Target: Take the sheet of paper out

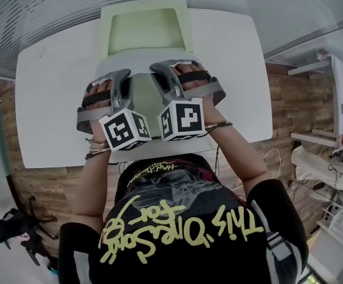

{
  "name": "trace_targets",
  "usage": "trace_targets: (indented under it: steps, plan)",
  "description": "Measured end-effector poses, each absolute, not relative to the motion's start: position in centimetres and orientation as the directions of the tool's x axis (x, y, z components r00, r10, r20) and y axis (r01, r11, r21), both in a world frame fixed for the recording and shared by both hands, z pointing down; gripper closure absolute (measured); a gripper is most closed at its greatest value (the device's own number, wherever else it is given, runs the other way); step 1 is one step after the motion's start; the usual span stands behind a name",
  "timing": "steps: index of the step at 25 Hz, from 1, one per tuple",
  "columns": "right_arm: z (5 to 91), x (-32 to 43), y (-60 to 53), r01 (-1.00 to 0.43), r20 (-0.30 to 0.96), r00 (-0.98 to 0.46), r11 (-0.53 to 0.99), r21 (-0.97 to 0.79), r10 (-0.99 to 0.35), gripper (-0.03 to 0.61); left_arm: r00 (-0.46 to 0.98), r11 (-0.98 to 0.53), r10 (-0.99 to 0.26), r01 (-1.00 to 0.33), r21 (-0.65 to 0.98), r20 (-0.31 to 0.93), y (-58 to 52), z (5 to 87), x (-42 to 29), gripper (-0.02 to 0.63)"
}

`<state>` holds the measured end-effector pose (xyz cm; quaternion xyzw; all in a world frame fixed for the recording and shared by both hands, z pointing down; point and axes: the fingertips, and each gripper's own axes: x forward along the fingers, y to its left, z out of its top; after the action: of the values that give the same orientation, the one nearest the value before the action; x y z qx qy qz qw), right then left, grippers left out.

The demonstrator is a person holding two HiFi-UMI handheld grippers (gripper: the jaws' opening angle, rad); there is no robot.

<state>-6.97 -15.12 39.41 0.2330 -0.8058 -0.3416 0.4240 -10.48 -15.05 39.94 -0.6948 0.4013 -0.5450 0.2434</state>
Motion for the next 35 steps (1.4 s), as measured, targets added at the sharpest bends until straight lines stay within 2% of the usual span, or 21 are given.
trace_targets:
  steps: [12, 35]
  plan:
    - [36.9, -6.9, -15.2, -0.088, 0.503, -0.540, 0.639, 0.764, -0.675, 0.569, 0.107, -0.540, -0.836, -0.333, -0.773, 0.538, -15.1, 37.6, -10.4, 0.607]
    - [31.9, -6.5, -16.1, -0.143, 0.384, -0.544, 0.534, 0.833, -0.746, 0.569, 0.110, -0.438, -0.898, -0.314, -0.842, 0.426, -16.1, 32.8, -10.2, 0.607]
